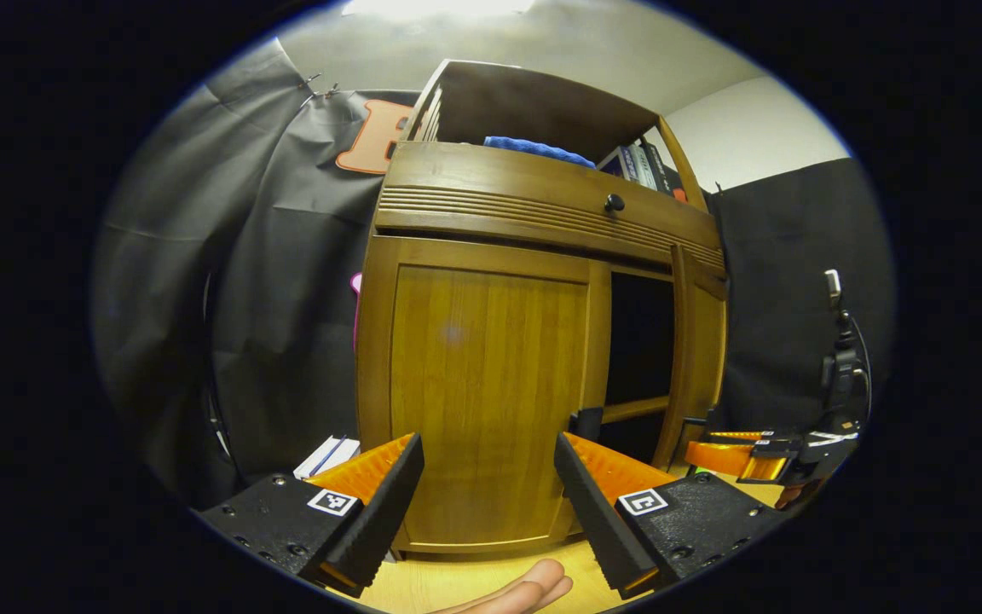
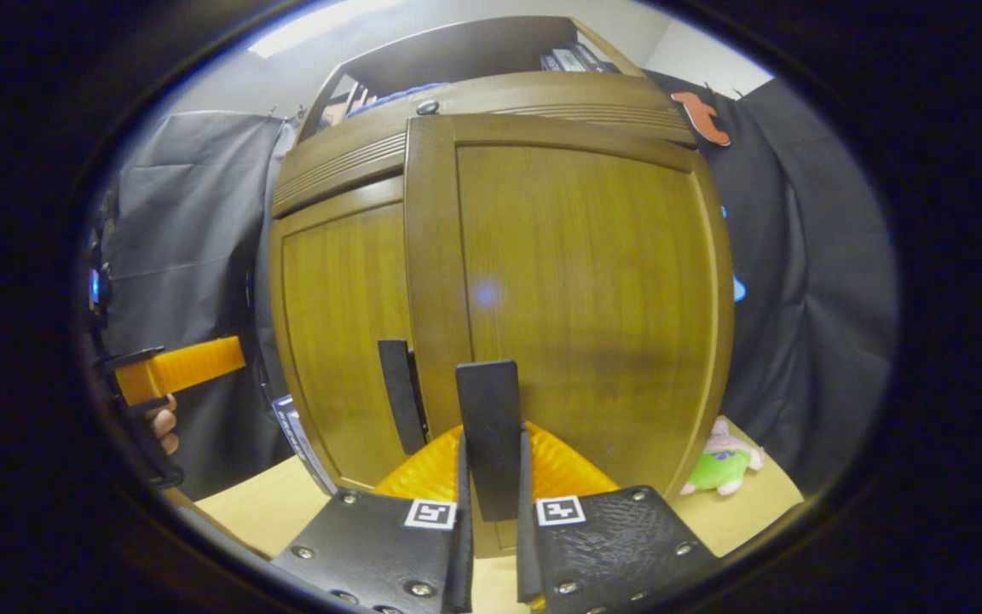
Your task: Open the right door of the double-door shoe cabinet with the right hand, and open the left door with the left hand.
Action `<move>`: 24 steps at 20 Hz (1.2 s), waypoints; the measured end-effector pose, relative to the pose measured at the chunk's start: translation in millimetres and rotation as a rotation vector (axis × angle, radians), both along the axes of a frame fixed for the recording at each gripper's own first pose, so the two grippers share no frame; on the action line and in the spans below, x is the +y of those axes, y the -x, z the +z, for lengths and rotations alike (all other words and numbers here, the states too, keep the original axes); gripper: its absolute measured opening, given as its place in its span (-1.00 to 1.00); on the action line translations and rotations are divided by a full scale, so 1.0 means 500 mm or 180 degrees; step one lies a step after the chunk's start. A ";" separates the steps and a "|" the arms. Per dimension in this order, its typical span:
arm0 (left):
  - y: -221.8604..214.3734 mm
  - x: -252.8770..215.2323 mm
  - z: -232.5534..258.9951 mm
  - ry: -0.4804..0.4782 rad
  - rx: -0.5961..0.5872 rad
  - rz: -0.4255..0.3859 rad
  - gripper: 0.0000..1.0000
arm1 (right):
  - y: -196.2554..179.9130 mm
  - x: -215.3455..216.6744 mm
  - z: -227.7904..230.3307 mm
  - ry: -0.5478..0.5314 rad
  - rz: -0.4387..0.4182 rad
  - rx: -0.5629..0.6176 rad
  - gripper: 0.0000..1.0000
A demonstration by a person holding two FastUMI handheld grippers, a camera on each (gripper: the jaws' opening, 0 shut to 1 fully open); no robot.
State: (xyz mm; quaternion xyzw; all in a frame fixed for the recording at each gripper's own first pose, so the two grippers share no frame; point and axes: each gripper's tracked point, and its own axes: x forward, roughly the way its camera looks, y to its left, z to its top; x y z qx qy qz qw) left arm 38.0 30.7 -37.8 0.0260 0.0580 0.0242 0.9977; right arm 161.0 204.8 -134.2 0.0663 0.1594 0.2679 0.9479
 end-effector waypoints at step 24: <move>0.005 -0.064 -0.017 -0.0138 0.0026 -0.0191 0.84 | 0.039 -0.217 0.082 0.0404 -0.1110 -0.0357 -0.64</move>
